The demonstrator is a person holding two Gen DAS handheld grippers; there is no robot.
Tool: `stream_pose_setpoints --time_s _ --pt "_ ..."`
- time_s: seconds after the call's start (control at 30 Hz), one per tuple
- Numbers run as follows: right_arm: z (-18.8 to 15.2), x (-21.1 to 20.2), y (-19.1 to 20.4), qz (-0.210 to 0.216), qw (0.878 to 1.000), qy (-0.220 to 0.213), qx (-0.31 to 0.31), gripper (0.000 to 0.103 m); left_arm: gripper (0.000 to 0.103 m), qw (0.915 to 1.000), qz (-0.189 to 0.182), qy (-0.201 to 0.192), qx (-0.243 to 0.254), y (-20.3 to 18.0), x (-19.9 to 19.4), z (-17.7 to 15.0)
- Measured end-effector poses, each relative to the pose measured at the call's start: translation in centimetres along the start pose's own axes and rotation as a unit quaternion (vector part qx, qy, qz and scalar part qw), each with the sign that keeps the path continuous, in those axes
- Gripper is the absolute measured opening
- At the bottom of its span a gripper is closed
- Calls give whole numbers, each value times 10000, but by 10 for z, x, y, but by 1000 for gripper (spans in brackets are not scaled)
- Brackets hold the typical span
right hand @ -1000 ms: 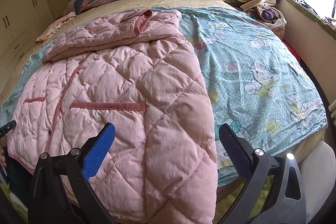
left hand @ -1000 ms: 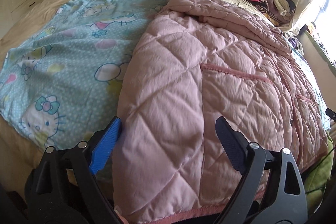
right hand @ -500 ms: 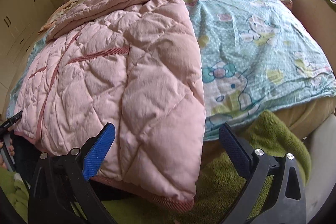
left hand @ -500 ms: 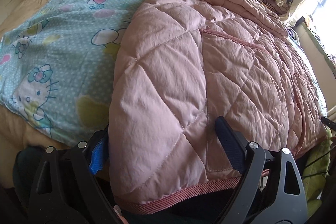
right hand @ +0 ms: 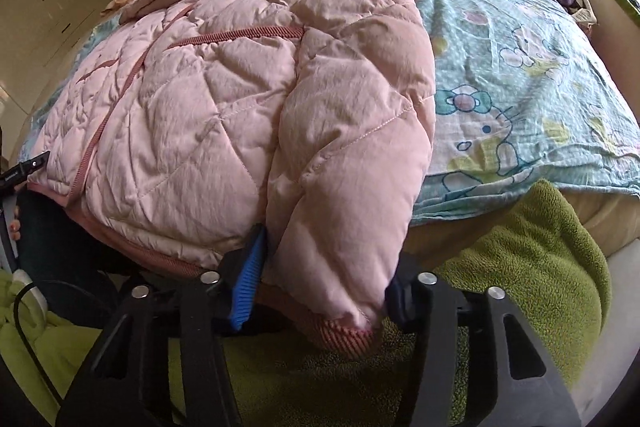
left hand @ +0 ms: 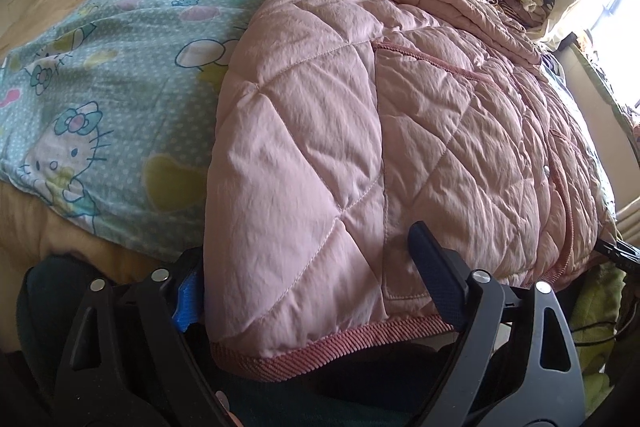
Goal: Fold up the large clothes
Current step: 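Grasp the ribbed hem of the jacket with both tools, then lift the held hem with both tools and fold it toward the collar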
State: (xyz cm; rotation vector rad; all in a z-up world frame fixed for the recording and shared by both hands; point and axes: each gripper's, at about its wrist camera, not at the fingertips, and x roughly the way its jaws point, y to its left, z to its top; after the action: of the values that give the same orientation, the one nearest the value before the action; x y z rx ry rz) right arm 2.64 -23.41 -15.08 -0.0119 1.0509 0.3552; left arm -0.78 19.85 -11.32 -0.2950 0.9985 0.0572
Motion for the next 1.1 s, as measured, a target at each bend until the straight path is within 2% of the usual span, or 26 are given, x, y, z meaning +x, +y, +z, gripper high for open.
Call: stream_pose_setpoints --time_s 0.07,0.13,0.23,0.3,0.43,0.63,0.87,1.1 --pt "4 -9 4 62 9998 -186 -54 29 60 10000 -26 -52 -22 0 -3 0" --pt "10 -19 7 109 9991 -385 -100 25 33 9999 -43 -137 -38 0 -8 -1" --pt "20 -35 11 255 9970 -724 -123 23 17 9996 -138 -232 39 -4 -15 0" --pt "28 -45 11 409 9945 -956 -104 21 12 9991 -157 -334 209 -9 -23 5" --pt "45 -59 8 675 9898 -1258 33 20 8 9968 -384 -661 213 -10 -43 23" --pt "72 -81 3 972 9804 -1700 215 19 8 9909 -602 -1181 221 -19 -69 60" --pt "107 -102 -1 1052 9710 -2131 273 18 8 9833 -721 -1648 265 -35 -81 103" --pt "139 -116 -6 1042 9635 -2444 321 18 8 9780 -769 -1932 162 -41 -91 139"
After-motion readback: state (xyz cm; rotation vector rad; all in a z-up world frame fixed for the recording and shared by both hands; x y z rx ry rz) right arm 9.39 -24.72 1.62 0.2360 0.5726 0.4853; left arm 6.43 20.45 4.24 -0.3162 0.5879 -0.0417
